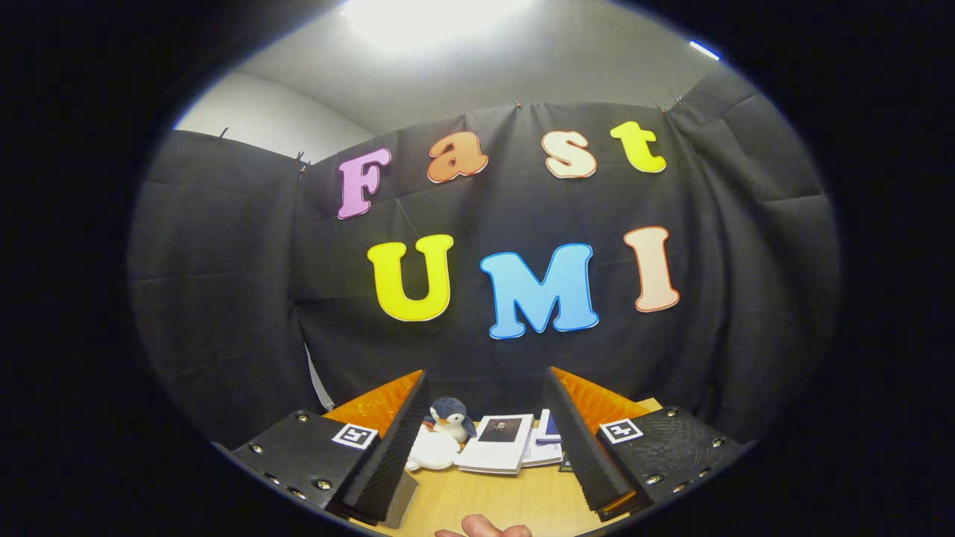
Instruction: Open the storage box then place both shoes into the box .Put the left shoe in first, then the right shoe, with the right side of both shoes facing outward in a uniform manner.
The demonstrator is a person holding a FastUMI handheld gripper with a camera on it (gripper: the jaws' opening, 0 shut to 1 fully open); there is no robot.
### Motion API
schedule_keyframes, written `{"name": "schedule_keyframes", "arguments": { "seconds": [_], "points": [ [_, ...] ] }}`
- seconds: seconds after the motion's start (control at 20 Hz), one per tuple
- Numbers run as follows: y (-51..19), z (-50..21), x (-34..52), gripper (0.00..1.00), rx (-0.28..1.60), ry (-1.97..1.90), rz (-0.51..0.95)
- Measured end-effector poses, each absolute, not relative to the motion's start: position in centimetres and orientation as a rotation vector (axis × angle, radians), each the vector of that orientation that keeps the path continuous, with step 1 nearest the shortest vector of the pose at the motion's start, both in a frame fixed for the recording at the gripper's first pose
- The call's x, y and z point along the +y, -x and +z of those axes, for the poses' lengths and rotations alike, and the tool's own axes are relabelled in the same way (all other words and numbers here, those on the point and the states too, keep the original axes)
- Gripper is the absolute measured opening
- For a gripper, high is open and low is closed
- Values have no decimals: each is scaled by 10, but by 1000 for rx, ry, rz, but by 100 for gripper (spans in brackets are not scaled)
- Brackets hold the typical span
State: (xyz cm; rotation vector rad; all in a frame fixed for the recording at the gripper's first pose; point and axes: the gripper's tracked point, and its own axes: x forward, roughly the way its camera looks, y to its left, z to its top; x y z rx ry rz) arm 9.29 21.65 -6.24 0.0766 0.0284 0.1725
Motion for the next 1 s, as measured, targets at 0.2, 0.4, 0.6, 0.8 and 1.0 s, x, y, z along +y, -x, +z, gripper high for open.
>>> {"name": "schedule_keyframes", "arguments": {
  "seconds": [0.2,0.4,0.6,0.8,1.0],
  "points": [
    [-94,-65,218,93,12,-61,179],
    [-92,-66,213,93,8,-11,148],
    [-93,-64,211,93,22,24,136],
    [-97,-61,211,93,4,13,107],
    [-96,-71,211,93,53,3,118]
  ]
}}
